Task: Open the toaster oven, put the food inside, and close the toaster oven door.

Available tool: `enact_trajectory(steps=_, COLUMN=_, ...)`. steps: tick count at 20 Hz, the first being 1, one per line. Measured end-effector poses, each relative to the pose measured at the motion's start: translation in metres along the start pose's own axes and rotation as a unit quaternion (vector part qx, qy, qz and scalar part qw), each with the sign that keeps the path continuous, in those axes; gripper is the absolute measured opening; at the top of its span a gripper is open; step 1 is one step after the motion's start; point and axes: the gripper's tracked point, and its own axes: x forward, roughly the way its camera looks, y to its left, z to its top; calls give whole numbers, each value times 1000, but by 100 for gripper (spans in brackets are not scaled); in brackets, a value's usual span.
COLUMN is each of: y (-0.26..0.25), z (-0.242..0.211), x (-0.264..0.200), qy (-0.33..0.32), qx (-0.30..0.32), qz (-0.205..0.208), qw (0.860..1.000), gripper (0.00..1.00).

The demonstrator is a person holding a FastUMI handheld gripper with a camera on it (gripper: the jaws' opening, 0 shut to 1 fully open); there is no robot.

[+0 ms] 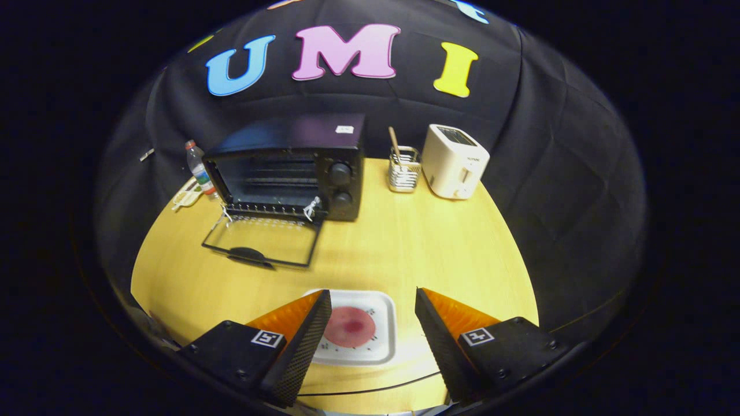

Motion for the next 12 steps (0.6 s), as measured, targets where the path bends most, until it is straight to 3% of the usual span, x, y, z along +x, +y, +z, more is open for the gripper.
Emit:
enact_trajectory(steps=3, y=-23, z=-35, x=21, qy=38, qx=10, qz=7, qw=999, gripper=72)
enact_trajectory(steps=7, y=-28, z=-71, x=56, qy=97, qx=33, qz=42, qw=994, gripper=64)
enact_trajectory(steps=12, y=-33, z=-87, x=90, qy=157, qx=19, qz=63, qw=985, gripper=60)
